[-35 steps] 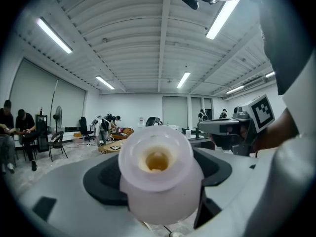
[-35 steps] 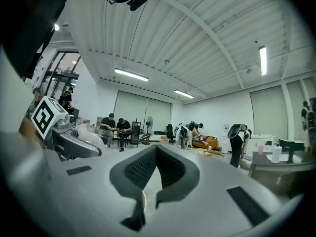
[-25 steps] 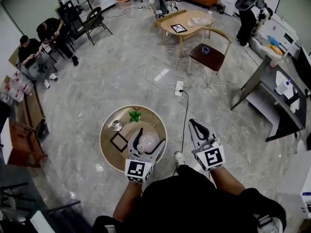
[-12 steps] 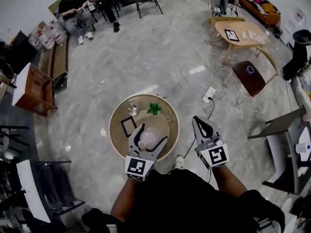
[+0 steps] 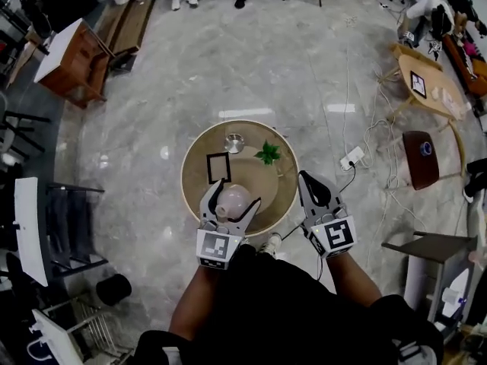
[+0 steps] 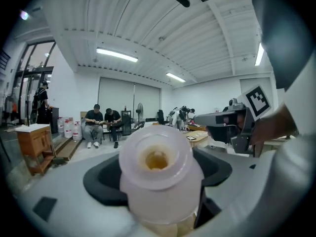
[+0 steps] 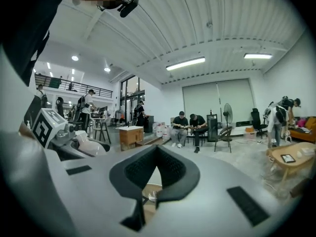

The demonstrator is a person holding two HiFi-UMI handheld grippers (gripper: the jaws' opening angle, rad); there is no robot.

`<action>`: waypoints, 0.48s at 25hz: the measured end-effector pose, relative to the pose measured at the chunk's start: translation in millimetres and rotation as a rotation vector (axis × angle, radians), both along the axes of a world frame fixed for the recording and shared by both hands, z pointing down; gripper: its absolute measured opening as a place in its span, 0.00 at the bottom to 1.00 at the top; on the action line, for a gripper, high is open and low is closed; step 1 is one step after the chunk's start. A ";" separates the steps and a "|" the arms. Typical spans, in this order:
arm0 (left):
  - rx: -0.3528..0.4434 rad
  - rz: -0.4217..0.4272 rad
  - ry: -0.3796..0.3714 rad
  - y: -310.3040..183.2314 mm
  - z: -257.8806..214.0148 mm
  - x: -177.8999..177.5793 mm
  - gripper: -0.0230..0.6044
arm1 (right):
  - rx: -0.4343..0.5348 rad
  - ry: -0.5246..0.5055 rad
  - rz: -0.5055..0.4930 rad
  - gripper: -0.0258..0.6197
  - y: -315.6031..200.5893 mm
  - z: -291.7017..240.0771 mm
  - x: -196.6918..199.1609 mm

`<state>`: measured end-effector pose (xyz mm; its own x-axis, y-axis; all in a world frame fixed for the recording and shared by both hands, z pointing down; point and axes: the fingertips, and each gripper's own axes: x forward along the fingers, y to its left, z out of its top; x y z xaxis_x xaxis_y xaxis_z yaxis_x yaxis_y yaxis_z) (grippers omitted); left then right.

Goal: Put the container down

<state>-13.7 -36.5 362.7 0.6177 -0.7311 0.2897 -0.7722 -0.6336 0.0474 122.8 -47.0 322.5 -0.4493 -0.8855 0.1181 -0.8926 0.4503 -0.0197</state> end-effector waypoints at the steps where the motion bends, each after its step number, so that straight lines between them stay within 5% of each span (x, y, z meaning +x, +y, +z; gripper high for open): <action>1: -0.009 -0.016 -0.002 -4.1 3.7 -5.9 0.69 | -0.005 0.013 -0.019 0.04 -7.5 1.5 -7.7; 12: -0.034 -0.029 -0.093 -35.2 57.7 -60.3 0.69 | -0.090 0.062 -0.106 0.04 -48.6 45.3 -76.5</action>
<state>-74.1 -71.8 420.4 0.5661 -0.7368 0.3697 -0.7920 -0.6104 -0.0037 46.3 -95.5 367.8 -0.5288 -0.8183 0.2254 -0.8412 0.5407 -0.0103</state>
